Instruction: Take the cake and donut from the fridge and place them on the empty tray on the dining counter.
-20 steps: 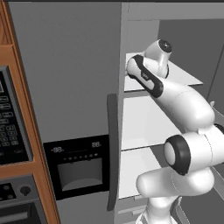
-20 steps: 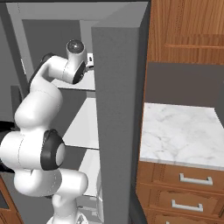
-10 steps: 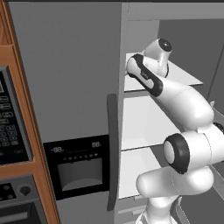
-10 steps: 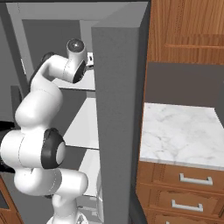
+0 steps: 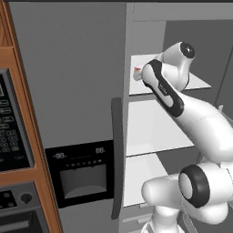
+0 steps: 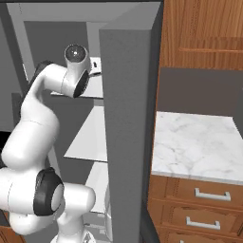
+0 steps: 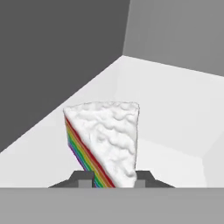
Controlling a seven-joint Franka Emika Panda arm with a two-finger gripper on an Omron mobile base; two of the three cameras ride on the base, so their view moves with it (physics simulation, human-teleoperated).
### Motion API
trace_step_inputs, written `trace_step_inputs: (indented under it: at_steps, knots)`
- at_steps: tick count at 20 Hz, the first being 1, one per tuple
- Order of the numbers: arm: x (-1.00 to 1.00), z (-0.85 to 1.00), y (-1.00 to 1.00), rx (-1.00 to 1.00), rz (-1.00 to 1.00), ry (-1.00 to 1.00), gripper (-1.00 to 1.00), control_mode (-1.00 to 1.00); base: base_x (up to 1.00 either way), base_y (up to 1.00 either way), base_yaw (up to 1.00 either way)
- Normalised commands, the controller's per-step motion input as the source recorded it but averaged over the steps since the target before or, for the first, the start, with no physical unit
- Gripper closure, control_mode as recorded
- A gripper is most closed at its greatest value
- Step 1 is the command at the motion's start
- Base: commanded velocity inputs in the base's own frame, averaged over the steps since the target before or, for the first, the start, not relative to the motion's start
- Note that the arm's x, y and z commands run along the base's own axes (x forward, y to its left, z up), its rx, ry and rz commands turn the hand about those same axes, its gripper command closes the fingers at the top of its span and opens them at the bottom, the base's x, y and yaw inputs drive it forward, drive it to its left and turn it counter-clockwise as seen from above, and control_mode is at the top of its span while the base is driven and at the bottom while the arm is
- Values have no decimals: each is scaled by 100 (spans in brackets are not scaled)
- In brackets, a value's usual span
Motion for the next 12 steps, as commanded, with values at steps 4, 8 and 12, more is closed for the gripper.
trace_step_inputs:
  at_steps: [4, 8, 12]
  knots:
    - [-100, 18, -25, 0, -5, -6, 100, -100, 0, 0, 0]
    - [-92, 31, -9, 0, -3, -3, 100, -100, 0, 0, 0]
    - [-87, 38, -5, 0, 0, 0, 100, -100, 0, 0, 0]
